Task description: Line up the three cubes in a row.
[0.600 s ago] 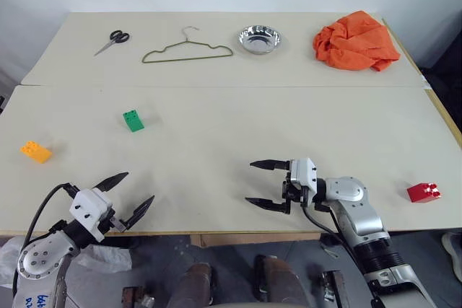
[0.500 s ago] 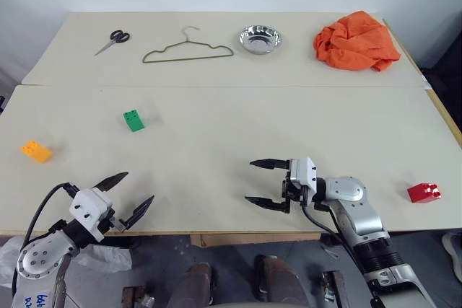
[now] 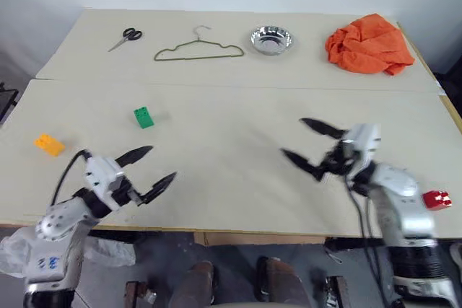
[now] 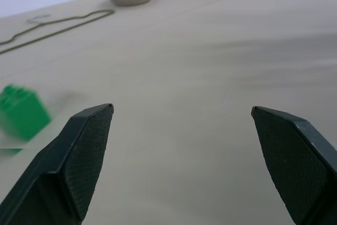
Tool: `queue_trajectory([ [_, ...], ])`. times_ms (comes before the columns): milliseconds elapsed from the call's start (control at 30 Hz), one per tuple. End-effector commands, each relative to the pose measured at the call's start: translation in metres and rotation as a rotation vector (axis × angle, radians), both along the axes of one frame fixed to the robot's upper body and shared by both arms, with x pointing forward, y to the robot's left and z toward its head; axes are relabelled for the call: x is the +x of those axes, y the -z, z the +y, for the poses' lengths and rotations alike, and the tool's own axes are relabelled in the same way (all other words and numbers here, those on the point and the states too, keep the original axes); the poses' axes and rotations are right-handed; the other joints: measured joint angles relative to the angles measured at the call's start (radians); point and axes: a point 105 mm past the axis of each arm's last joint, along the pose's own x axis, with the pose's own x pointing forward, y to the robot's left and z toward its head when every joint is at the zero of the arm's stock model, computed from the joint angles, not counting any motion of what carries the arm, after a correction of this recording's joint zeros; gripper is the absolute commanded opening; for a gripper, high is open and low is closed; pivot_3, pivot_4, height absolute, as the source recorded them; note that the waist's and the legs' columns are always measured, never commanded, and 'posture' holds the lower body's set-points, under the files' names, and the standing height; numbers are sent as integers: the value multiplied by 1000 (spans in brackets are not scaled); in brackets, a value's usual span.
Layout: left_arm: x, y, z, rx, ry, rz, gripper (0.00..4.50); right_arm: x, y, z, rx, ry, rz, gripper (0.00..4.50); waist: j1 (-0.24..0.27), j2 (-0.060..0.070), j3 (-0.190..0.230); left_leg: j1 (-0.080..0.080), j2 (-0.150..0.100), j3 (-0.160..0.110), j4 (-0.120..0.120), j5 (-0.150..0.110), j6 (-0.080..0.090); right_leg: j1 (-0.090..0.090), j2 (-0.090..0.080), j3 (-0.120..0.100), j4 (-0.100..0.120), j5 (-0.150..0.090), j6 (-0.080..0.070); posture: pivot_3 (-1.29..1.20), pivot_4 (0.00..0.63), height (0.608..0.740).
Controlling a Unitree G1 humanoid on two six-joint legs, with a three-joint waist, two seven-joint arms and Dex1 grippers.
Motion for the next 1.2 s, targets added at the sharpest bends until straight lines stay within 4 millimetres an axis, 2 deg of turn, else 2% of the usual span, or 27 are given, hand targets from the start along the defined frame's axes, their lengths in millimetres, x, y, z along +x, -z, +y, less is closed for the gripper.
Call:
queue_trajectory([
  [33, -5, -4, -31, 52, 185, 15, 4464, -26, -38, -69, 11, 304, -111, 4500, 5, 0, 0, 0, -1, 0, 0, 0, 1, 0, 0, 1, 0, 0, 0, 0, 150, 740],
  [133, -5, 1, -49, 82, 288, 38, 4464, -58, -38, -133, 48, 596, -119, 4500, -15, 0, -1, 1, 0, 4, -3, -1, 2, 0, 1, 3, 0, 1, 1, 0, 150, 740],
  [167, -4, 1, -55, 78, 312, 39, 4464, -72, -32, -156, 40, 695, -104, 4500, -17, 0, -1, 1, 0, 4, -3, -1, 2, 0, 1, 3, 1, 0, 1, 0, 150, 740],
  [267, -3, 0, -64, 60, 341, 39, 4464, -93, -16, -180, 24, 800, -36, 4500, -24, 1, -1, 2, 0, 6, -3, -1, 2, 1, 2, 3, 0, 1, 1, 0, 150, 740],
  [367, -3, 2, -68, 79, 366, 32, 4464, -130, 13, -214, 30, 940, 69, 4500, -29, 1, -1, 4, 2, 10, -3, 0, 2, 1, 3, 5, -1, 1, 2, 0, 150, 740],
  [467, -3, 3, -67, 81, 363, 34, 4464, -151, 28, -229, 73, 1011, 139, 4500, -26, 3, -2, 5, 3, 11, -3, 0, 2, 1, 3, 8, -2, 1, 2, 0, 150, 740],
  [567, -3, 4, -65, 86, 356, 38, 4464, -156, 28, -231, 72, 1010, 156, 4500, -29, 4, -3, 7, 3, 13, -3, 0, 3, 1, 3, 12, -1, 1, 3, 0, 150, 740],
  [700, -2, 9, -62, 98, 354, 49, 4464, -155, 27, -224, 77, 922, 254, 4500, -25, 5, -3, 10, 4, 16, -4, 0, 3, 2, 3, 15, -1, 2, 3, 0, 150, 740],
  [800, 1, 5, -61, 73, 366, 49, 4464, -142, 9, -211, 104, 815, 335, 4500, -25, 6, -3, 11, 4, 18, -4, 0, 4, 3, 3, 17, -1, 2, 3, 0, 150, 740],
  [900, -4, 5, -63, 65, 424, 65, 4464, -131, 12, -196, 82, 745, 471, 4500, -22, 5, -3, 12, 4, 18, -4, 0, 4, 3, 2, 17, -2, 2, 3, 0, 150, 740],
  [1067, -20, 7, -65, 88, 565, 82, 4464, -116, 19, -187, 46, 730, 584, 4500, -18, 5, -3, 11, 5, 18, -5, 0, 4, 3, 2, 17, -3, 2, 3, 0, 150, 740],
  [1200, -21, 9, -65, 127, 604, 76, 4464, -104, 27, -189, -21, 754, 607, 4500, -19, 5, -3, 11, 5, 18, -5, -1, 4, 3, 2, 17, -4, 2, 4, 0, 150, 740],
])
